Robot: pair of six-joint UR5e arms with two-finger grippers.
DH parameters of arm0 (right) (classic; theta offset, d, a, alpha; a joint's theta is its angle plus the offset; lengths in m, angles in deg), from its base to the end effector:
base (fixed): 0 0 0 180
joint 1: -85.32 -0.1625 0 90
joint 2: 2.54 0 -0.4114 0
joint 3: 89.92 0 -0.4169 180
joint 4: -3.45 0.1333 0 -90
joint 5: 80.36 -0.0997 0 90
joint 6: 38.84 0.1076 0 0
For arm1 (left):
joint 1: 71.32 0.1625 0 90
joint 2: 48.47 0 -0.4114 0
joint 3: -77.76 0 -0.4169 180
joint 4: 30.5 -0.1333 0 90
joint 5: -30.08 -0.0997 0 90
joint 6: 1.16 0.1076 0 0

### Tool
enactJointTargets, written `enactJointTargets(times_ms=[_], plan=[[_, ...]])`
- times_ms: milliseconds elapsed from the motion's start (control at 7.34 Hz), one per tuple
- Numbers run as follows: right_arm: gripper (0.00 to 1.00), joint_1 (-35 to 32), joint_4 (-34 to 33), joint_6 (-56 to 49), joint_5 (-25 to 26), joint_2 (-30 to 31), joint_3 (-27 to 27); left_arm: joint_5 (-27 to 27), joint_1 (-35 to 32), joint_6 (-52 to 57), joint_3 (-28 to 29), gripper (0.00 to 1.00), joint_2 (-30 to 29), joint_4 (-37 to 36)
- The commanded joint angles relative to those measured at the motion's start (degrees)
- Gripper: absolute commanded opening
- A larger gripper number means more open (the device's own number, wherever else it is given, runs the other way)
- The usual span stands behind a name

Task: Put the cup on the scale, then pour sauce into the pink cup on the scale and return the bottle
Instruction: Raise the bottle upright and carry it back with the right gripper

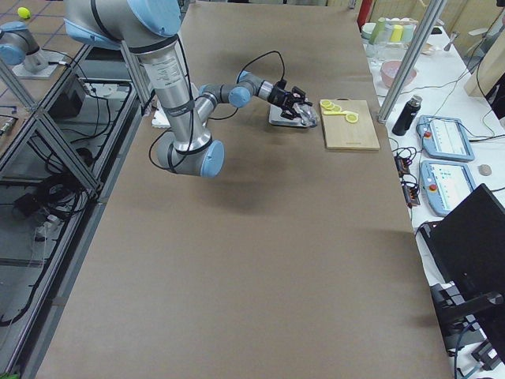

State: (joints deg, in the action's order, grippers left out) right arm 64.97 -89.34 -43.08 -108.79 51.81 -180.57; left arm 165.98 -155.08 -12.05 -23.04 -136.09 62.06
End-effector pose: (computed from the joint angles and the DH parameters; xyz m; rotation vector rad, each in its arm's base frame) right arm -0.5650 -0.4527 0.2377 1.0356 0.6097 -0.8240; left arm -0.0005 -0.5105 0.5670 0.0603 0.8165 0.0002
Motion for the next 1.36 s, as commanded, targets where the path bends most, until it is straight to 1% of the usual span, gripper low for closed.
enactJointTargets(times_ms=[0,272,408,545,681,817,953,1089,1225], plan=[[0.00,-0.3,6.0,3.6,-3.6,1.1,-0.4,0.0,0.0,0.0,0.1,0.98,0.0,0.2],[0.00,-1.6,9.6,6.2,-7.4,1.7,-1.7,0.0,0.0,0.0,0.0,0.98,-0.1,0.3],[0.00,-2.8,9.6,6.2,-9.0,2.8,-4.3,0.0,0.1,0.2,0.1,0.98,-0.2,0.7],[0.00,-4.2,9.5,6.1,-11.2,5.5,-8.4,-0.1,0.0,0.2,0.2,0.98,-0.3,2.3],[0.00,-5.4,9.6,6.2,-11.7,7.4,-10.0,-0.2,0.0,0.2,0.3,0.98,-0.1,3.0],[0.00,-7.4,9.6,6.4,-14.3,7.6,-10.2,-0.2,0.0,0.1,0.2,0.98,0.2,3.0],[0.00,-9.4,9.7,8.6,-16.7,9.0,-12.1,-0.2,0.1,0.2,0.4,0.98,0.2,3.1],[0.00,-10.3,9.7,13.8,-19.3,12.8,-15.7,-0.3,0.0,0.4,0.6,0.98,0.1,3.1],[0.00,-10.7,11.2,15.7,-20.6,15.9,-19.5,-0.3,0.0,0.5,0.7,0.98,0.1,3.1]])
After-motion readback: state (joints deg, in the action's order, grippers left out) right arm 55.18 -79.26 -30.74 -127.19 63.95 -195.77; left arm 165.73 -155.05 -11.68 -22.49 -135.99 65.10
